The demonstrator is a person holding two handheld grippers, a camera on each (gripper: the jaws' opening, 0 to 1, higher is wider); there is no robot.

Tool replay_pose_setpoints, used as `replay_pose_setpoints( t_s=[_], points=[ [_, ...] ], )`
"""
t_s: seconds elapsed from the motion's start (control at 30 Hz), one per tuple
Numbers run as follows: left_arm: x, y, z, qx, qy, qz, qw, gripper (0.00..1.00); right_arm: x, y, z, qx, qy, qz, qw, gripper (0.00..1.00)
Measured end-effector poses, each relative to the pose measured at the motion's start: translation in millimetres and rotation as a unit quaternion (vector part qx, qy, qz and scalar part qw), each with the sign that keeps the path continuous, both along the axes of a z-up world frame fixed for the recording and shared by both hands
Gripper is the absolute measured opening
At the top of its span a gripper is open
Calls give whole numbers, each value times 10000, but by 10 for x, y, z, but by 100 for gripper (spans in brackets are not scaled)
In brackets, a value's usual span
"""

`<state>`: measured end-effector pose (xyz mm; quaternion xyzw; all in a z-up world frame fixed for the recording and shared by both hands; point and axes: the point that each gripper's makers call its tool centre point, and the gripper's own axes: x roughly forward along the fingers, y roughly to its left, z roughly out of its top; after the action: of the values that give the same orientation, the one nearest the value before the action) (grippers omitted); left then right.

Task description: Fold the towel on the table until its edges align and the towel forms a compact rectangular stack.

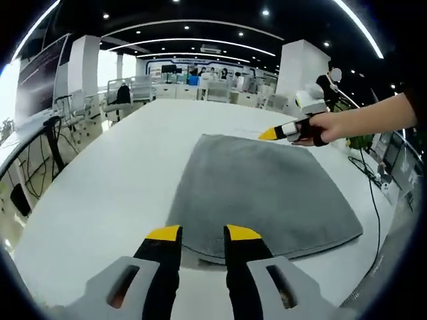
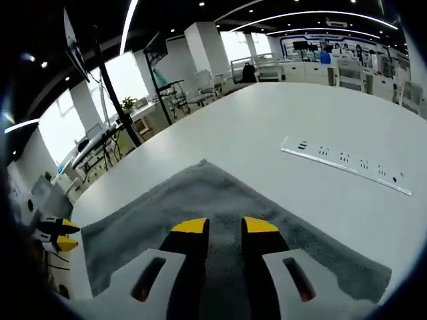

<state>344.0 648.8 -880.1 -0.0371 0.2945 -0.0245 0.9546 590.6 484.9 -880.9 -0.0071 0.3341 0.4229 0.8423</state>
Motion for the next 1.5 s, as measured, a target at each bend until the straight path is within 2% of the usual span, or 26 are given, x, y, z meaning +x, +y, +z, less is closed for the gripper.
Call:
replay_pose_setpoints(
  t_s=[0.27, 0.33, 0.47, 0.67, 0.8, 1.0, 1.1, 1.27, 1.4, 1.5],
  points=[
    [-50, 48, -289, -12, 511, -43, 9987, 46, 98, -431, -36, -146, 48, -295, 9994, 22],
    [-51, 60, -282, 9, 445, -6, 9990, 45, 131, -529, -24, -151, 58, -375, 9992, 22],
    [-48, 43, -273, 41, 534, -10, 9986, 46, 165, -693, -5, -181, 41, -505, 9985, 22],
    [-61, -28, -283, 307, 631, -250, 9972, 48, 197, -959, -24, -238, 70, -707, 9972, 23],
    [-65, -286, -217, 416, 637, -593, 9953, 49, 167, -1124, -59, -313, 107, -839, 9959, 22],
    [-96, -524, -180, 356, 643, -797, 9941, 49, 161, -1327, -75, -344, 132, -981, 9945, 23],
    [-113, -725, -183, 350, 673, -1042, 9917, 49, 173, -1420, -82, -331, 158, -1051, 9938, 23],
    [-136, -1005, -124, 251, 684, -1204, 9900, 49, 183, -1556, -86, -337, 169, -1157, 9926, 23],
    [-163, -1291, -86, 346, 702, -1622, 9836, 49, 196, -1638, -93, -358, 178, -1204, 9919, 23],
    [-169, -1518, -78, 465, 696, -2031, 9756, 49, 215, -1681, -99, -374, 177, -1226, 9916, 23]
  ],
)
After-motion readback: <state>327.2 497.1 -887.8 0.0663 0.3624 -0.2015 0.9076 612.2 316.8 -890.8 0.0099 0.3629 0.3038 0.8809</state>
